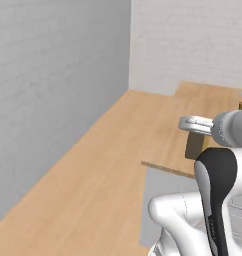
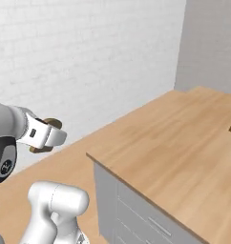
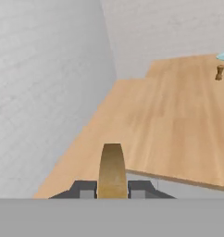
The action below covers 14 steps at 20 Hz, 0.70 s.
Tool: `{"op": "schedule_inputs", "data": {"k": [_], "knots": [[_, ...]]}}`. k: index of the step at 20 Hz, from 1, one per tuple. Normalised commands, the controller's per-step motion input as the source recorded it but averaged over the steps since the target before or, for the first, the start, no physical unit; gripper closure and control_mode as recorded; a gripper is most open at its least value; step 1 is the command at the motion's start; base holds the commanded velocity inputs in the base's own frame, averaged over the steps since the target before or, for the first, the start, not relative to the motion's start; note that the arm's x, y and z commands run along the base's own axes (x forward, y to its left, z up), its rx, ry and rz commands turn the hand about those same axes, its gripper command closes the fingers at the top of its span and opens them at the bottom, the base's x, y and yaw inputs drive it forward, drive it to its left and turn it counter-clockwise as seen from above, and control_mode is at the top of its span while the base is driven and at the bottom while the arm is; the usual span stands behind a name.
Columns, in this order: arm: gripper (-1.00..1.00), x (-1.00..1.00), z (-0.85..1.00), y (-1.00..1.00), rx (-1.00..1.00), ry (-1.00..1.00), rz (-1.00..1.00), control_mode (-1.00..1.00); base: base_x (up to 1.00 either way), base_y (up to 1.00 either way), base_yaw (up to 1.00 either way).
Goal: Start the toaster. Once the lever pops up, take the bread to the plate on the dining counter.
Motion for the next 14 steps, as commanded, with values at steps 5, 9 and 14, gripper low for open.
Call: {"op": "schedule_inputs", "data": {"k": [5, 9, 14], "knots": [[1.00, 0.00, 0.00, 0.00, 0.00, 0.00, 0.00, 1.00, 0.22, 0.93, -0.60], [1.00, 0.00, 0.00, 0.00, 0.00, 0.00, 0.00, 1.00, 0.27, 0.91, -0.58], [1.00, 0.00, 0.00, 0.00, 0.00, 0.00, 0.00, 1.00, 0.36, 0.82, -0.56]]}}
